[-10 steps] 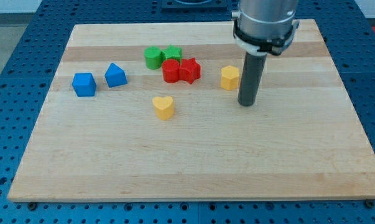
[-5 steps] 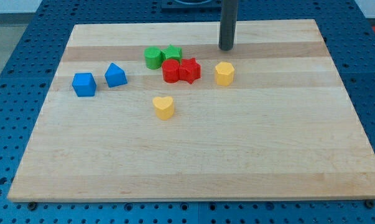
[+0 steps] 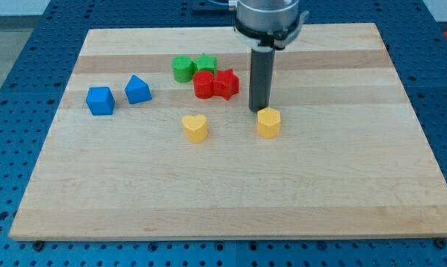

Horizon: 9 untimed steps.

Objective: Separate yellow blocks from red blocks

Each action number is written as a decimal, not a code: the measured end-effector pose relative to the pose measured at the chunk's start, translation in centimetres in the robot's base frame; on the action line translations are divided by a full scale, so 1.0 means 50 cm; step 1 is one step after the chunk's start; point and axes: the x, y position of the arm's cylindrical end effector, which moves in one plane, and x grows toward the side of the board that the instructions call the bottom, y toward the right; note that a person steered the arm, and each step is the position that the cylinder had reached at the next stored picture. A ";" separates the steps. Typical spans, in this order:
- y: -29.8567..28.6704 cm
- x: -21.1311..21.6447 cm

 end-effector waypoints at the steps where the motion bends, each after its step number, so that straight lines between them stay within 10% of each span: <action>1: 0.034 -0.091; 3: 0.070 0.079; 9: 0.016 0.089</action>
